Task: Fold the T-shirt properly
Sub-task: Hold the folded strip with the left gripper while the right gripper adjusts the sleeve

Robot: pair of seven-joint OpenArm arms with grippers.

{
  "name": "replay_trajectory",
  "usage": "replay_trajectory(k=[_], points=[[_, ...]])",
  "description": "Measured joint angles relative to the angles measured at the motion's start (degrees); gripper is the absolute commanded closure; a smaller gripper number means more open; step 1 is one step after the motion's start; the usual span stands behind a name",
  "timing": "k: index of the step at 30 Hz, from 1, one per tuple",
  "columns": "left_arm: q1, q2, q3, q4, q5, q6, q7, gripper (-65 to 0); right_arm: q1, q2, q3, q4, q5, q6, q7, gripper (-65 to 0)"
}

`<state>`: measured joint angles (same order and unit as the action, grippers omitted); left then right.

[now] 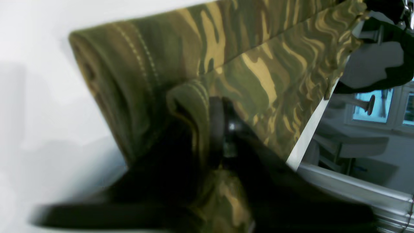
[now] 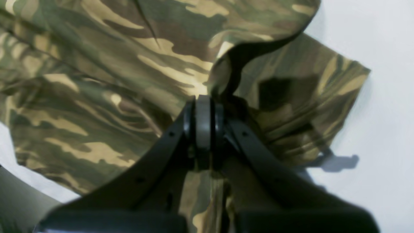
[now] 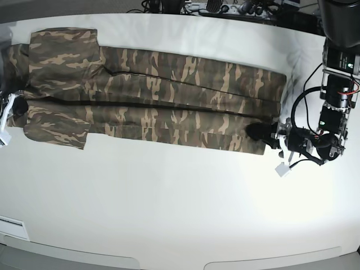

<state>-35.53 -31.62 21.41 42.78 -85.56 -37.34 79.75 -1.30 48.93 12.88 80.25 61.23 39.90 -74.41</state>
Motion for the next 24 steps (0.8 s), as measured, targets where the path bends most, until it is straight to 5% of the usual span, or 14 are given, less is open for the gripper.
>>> replay_trajectory(k=[3,5,10,14,17,22,24], points=[[-0.2,0.02,-0.11,0.42,-1.01,-0.02,-0.28,-38.4,0.02,-0.22,0.0,0.0,0.04,0.02,-0.17,-34.5],[-0.17,0.02,-0.11,0.42,-1.03,-0.02,-0.44,-38.3,0.17,-0.02,0.0,-0.02,1.14,0.02,-0.2,-40.8],[-0.15,0.04,-0.11,0.39,-1.05,0.9,-0.44,-38.3,3.21,0.46,0.0,0.0,6.27,-2.23,1.42,-40.7],[-0.17,0.02,-0.11,0.42,-1.03,0.87,-0.39,-38.3,4.17,0.37,0.0,0.0,-0.79,-6.64,10.54,-40.7],[-0.17,0.02,-0.11,0.42,-0.94,0.87,-0.42,-38.3,4.13,-1.22,0.0,-0.02,-6.91,-8.85,12.28,-40.7],[-0.17,0.04,-0.11,0.42,-1.03,0.87,-0.42,-38.3,4.11,-5.79,0.0,-0.83,-7.28,-9.42,13.68,-40.7],[-0.17,0.04,-0.11,0.42,-1.01,0.87,-0.42,-38.3,4.15,-6.95,0.0,-1.62,-11.89,-9.46,16.87,-40.7]])
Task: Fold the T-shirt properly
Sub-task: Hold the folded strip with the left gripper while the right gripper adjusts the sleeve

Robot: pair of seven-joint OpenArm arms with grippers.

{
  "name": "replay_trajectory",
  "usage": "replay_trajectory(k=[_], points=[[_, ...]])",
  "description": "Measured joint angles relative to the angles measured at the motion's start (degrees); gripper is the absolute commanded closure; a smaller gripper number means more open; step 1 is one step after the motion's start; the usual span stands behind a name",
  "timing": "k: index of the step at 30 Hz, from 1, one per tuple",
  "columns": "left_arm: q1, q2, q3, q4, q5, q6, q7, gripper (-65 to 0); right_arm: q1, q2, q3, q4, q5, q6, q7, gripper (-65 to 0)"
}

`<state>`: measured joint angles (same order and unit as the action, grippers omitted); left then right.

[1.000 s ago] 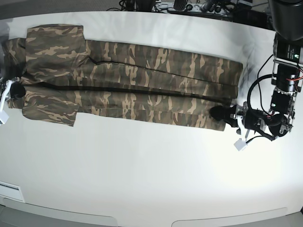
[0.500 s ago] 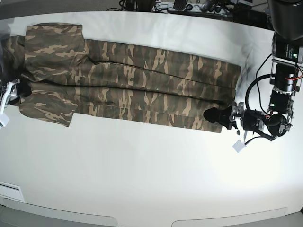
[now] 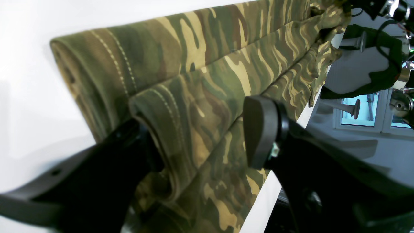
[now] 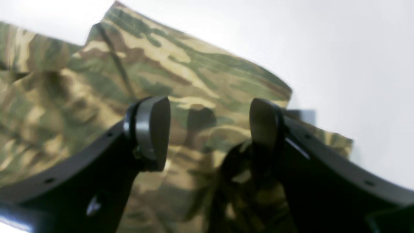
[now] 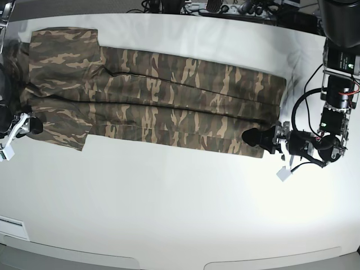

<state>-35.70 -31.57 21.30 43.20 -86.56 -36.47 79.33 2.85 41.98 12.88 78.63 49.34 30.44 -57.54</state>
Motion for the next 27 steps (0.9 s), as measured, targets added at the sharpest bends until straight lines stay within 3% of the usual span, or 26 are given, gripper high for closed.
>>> replay_trajectory(k=[3,8,10,13,16,19,21,22,23,27], points=[[0.0,-0.02,0.0,0.0,0.04,0.0,0.0,-38.3,-0.02,-1.66,0.0,-1.53,-6.23,-2.19,4.2,-40.7],[0.0,0.0,0.0,0.0,0.0,0.0,0.0,-38.3,-0.15,-3.93,0.0,-3.08,-6.71,-2.01,5.49,-37.8],[0.0,0.0,0.0,0.0,0.02,0.0,0.0,-38.3,-0.15,-3.93,0.0,-3.17,-6.73,-0.46,5.46,-27.7],[0.0,0.0,0.0,0.0,0.02,0.0,-0.02,-38.3,0.52,-3.74,0.0,-3.19,-6.54,2.78,5.51,0.0],[0.0,0.0,0.0,0.0,0.02,0.0,-0.04,-38.3,2.29,-3.69,0.0,-3.17,-3.48,3.93,5.07,0.0],[0.0,0.0,0.0,0.0,0.02,0.0,-0.04,-38.3,3.45,-3.54,0.0,-2.97,3.34,8.83,3.91,0.0],[0.0,0.0,0.0,0.0,-0.02,0.0,-0.04,-38.3,4.31,-3.65,0.0,-2.95,3.19,8.79,1.75,0.0],[0.0,0.0,0.0,0.0,-0.04,0.0,-0.02,-38.3,4.52,-3.63,0.0,-2.93,0.87,7.06,1.53,0.0],[0.0,0.0,0.0,0.0,-0.02,0.0,-0.02,-38.3,4.68,-3.61,0.0,-2.89,-2.69,4.0,1.53,-3.9],[0.0,-0.02,0.0,0.0,0.15,0.0,0.0,-38.3,4.44,-3.45,0.0,-2.97,-11.96,-3.93,2.51,-37.3]])
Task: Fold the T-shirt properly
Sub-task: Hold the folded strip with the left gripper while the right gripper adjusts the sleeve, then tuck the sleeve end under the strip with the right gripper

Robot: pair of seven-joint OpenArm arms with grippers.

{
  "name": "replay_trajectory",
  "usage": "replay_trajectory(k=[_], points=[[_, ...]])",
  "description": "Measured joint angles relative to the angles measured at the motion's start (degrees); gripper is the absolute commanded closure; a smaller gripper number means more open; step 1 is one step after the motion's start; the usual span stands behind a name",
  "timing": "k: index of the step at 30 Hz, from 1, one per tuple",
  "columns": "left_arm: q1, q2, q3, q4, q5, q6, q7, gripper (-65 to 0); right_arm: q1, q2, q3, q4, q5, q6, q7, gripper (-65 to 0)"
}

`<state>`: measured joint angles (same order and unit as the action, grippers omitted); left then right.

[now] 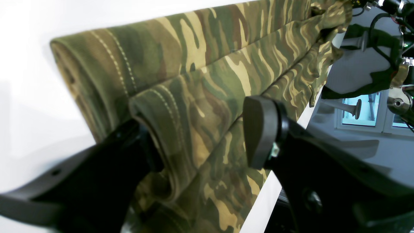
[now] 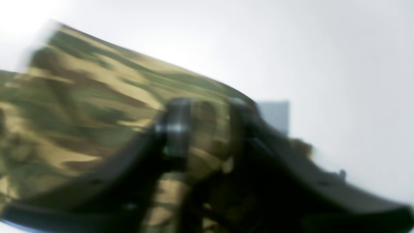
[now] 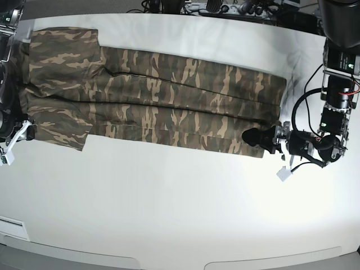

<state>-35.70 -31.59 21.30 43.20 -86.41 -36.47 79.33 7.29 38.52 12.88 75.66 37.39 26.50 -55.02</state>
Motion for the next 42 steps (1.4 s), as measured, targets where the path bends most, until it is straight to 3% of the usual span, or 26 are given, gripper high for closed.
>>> replay_trajectory(k=[3,11,17,19,21,23,27,32,36,42], points=[[0.0,0.02,0.0,0.0,-0.17,0.0,-0.02,-38.3,0.17,0.0,0.0,-0.02,-0.7,-2.14,0.42,-39.9],[0.0,0.02,0.0,0.0,-0.17,0.0,-0.02,-38.3,0.09,-0.63,0.0,-7.48,0.07,-2.69,0.59,-39.8],[0.0,0.02,0.0,0.0,-0.04,0.0,-0.04,-38.3,0.28,-0.37,0.33,-10.16,5.86,2.21,1.18,-38.1],[0.0,0.02,0.0,0.0,-0.02,0.0,-0.17,-38.3,0.35,-0.44,0.33,-10.27,9.07,5.73,0.79,-30.1],[0.02,0.02,0.0,0.0,-0.02,0.0,-0.22,-38.3,0.52,-0.63,0.31,-10.36,12.28,9.4,-0.07,-13.9],[0.0,0.04,0.0,0.0,-0.02,0.0,-0.24,-38.3,0.72,-0.79,0.22,-10.38,15.15,10.47,-1.03,0.0],[0.0,0.02,0.0,0.0,0.02,0.0,-0.26,-38.3,0.85,-0.57,0.22,-10.38,19.3,12.76,-2.45,0.0],[0.02,0.02,0.0,0.0,-0.02,0.0,-0.44,-38.3,0.83,0.35,0.22,-9.49,26.23,13.07,-5.31,0.0],[0.0,0.02,0.0,0.0,0.02,-0.22,-0.44,-38.3,0.52,0.5,0.22,-3.69,31.74,13.18,-12.59,0.0],[0.02,0.0,0.0,0.0,0.07,-1.33,-0.52,-38.3,-5.07,0.83,0.22,9.81,33.31,13.2,-13.05,0.0]])
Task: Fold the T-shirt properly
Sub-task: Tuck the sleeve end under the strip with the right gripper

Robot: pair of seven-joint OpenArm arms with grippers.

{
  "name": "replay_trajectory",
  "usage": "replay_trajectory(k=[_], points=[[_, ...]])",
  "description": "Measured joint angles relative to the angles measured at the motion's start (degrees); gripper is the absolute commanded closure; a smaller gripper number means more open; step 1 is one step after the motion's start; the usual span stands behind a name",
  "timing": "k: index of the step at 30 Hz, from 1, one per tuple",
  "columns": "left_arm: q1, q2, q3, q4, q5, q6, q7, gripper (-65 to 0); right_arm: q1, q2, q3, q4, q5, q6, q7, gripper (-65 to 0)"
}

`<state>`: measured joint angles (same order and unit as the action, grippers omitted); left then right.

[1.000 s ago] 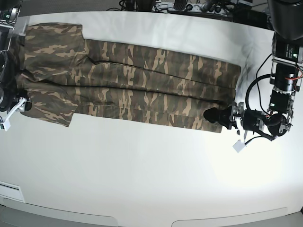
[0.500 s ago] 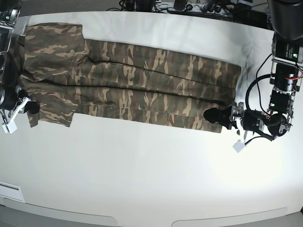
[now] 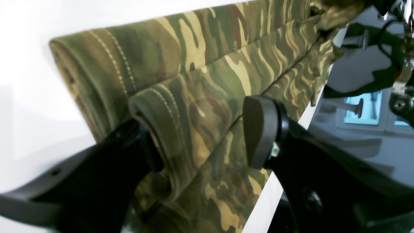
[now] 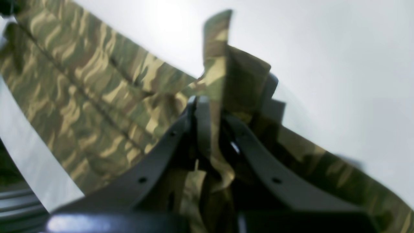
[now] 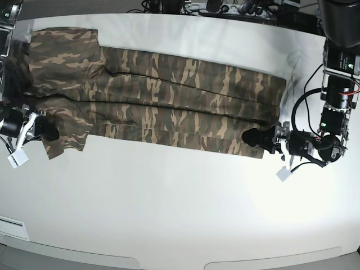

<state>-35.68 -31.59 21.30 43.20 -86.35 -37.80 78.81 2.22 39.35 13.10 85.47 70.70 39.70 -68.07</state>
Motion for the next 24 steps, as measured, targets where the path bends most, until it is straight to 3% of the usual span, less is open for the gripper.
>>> replay_trajectory(k=[8,14,17,24], points=[[0.0,0.0,0.0,-0.02,0.17,-0.02,-0.28,-38.3,-10.69,0.07,0.0,15.34,0.22,0.0,-0.39,0.0],[-0.02,0.02,0.0,-0.04,0.15,0.04,-0.31,-38.3,-15.47,0.39,0.0,21.51,0.28,0.02,-4.5,0.0],[-0.02,0.02,0.0,-0.07,0.15,0.04,-0.31,-38.3,-16.09,0.61,0.0,21.44,-4.85,0.0,-6.84,0.0],[0.0,0.02,0.0,-0.07,0.15,0.02,-0.33,-38.3,-19.76,5.27,0.0,21.44,-8.33,0.02,-6.51,0.0]])
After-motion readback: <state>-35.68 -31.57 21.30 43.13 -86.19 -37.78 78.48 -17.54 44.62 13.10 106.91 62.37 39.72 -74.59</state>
